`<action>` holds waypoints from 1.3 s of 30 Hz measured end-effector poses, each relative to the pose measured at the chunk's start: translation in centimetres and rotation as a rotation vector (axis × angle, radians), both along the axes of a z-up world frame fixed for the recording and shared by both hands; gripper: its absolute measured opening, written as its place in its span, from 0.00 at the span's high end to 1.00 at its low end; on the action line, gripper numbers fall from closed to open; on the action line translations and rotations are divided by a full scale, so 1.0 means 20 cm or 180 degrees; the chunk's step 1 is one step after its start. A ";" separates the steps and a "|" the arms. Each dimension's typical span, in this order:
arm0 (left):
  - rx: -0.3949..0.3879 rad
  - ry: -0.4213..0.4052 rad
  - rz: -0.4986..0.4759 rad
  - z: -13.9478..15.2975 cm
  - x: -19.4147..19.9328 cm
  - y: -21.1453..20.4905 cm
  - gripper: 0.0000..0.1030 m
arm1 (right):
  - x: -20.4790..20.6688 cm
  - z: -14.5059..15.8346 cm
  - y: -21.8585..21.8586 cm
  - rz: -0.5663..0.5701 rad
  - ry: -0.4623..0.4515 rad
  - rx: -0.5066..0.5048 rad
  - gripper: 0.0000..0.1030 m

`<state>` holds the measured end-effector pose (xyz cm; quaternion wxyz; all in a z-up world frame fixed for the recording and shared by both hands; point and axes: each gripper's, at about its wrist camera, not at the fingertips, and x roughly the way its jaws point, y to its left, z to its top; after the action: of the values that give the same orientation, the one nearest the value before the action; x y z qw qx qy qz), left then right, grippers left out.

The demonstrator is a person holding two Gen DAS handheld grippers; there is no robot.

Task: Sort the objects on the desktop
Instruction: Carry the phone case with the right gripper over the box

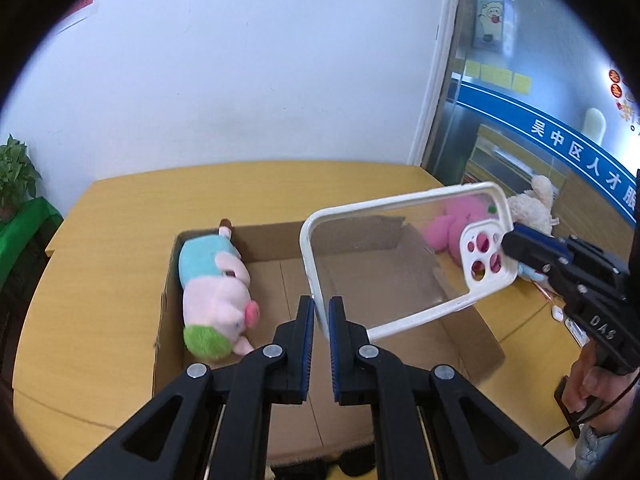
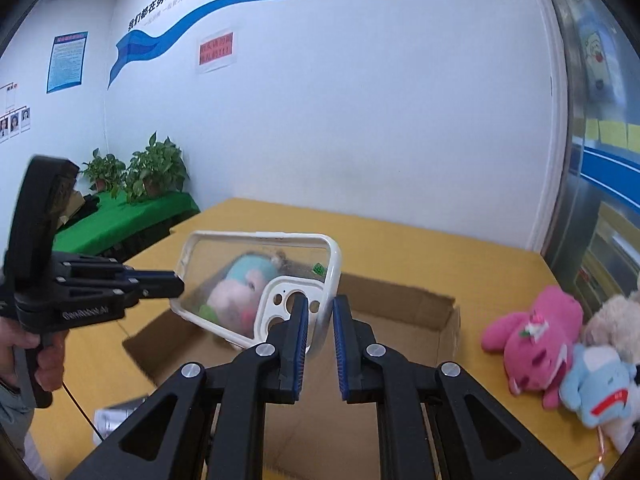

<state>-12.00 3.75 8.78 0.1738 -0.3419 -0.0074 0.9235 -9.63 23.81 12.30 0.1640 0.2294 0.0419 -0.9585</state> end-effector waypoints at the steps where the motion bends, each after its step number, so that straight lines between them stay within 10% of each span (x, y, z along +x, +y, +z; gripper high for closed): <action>1: 0.0017 -0.0019 0.0001 0.01 -0.05 0.01 0.94 | -0.03 0.02 0.00 -0.0008 0.0017 -0.0001 0.89; 13: 0.0023 -0.0241 0.0096 -0.04 -0.58 0.07 0.94 | -0.63 -0.06 0.05 -0.0150 -0.0224 -0.0153 0.89; 29: -0.0668 -0.1231 0.0182 -0.69 -1.10 0.23 0.95 | -1.29 -0.94 0.19 -0.0454 -0.1733 -0.0584 0.89; 39: -0.1172 -0.1416 0.0284 -0.78 -1.13 0.32 0.96 | -1.35 -1.17 0.14 -0.0468 -0.2156 -0.0464 0.88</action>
<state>-34.55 10.24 -6.75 0.0621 -0.5611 0.1075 0.8184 -36.60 26.58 -11.19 0.1151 0.5243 -0.1001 -0.8378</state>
